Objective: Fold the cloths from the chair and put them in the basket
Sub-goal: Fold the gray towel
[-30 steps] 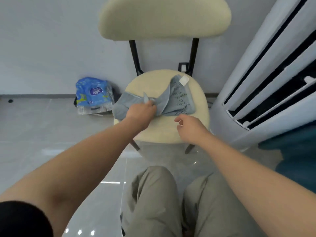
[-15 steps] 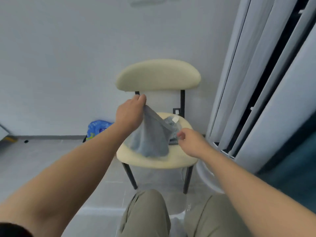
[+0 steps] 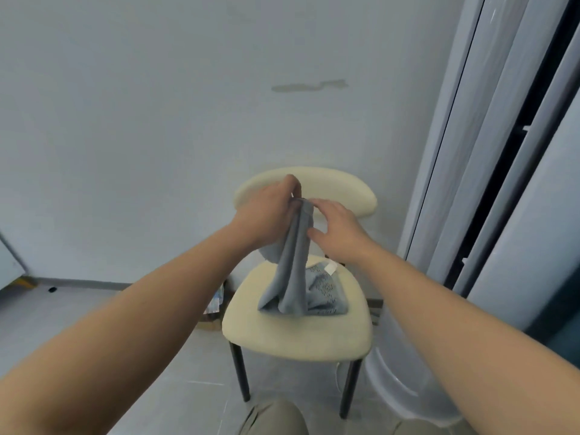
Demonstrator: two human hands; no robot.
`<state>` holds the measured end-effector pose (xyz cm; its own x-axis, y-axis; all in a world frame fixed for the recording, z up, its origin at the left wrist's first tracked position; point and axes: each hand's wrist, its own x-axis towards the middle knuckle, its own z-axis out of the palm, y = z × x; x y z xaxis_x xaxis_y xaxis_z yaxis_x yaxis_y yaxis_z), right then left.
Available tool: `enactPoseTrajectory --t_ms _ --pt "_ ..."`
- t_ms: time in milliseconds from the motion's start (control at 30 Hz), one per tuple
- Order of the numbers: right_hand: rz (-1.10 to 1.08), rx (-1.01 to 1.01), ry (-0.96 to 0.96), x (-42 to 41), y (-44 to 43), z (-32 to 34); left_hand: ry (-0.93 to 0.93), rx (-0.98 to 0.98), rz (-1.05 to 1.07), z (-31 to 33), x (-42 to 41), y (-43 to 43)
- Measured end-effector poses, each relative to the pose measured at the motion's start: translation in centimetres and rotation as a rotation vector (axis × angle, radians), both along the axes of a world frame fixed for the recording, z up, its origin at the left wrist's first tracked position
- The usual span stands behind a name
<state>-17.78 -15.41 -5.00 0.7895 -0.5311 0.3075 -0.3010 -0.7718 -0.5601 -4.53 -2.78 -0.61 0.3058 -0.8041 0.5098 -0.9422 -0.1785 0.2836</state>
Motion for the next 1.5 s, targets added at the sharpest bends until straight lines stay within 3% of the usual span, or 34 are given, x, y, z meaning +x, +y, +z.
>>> enactPoseTrajectory --t_ms 200,400,467,533,633,733,867,933,1067,1233,1400,1500 --pt "-0.1 0.135 0.001 -0.6 -0.1 1.9 0.117 -0.012 -0.072 -1.4 1.2 -0.1" --pt "-0.309 0.095 -0.248 -2.2 -1.6 5.4 0.05 0.162 0.01 -2.5 3.0 0.4" --pt "-0.361 0.094 -0.301 -2.8 -2.2 6.2 0.122 0.133 0.083 -3.1 3.6 0.4" --pt "-0.393 0.082 -0.228 -3.3 -2.7 6.4 0.285 0.024 0.129 -3.3 3.8 0.5" --pt "-0.397 0.039 0.033 -3.8 -2.9 6.2 0.537 -0.121 0.079 -2.9 3.0 0.2" --pt "-0.349 0.062 0.168 -3.4 -2.7 5.3 0.633 -0.183 0.003 -2.1 2.0 -0.6" --pt "-0.123 0.516 -0.05 -2.6 -1.5 4.9 0.562 -0.152 -0.051 -1.2 1.0 -1.8" --pt "-0.038 0.605 -0.14 -2.3 -0.9 5.1 0.538 -0.15 -0.091 -1.0 0.5 -2.2" --pt "-0.029 0.525 -0.272 -2.0 -0.7 5.7 0.569 -0.16 -0.093 -1.1 0.1 -2.6" --pt "-0.074 0.395 -0.267 -1.4 -1.0 5.1 0.596 -0.186 -0.079 -1.6 0.3 -2.6" --pt "-0.261 0.298 -0.314 -1.1 -2.3 6.1 0.617 -0.084 -0.143 -2.7 1.1 -2.1" --pt "-0.395 0.425 -0.504 -1.7 -3.2 7.4 0.651 -0.03 -0.118 -3.7 1.8 -1.7"
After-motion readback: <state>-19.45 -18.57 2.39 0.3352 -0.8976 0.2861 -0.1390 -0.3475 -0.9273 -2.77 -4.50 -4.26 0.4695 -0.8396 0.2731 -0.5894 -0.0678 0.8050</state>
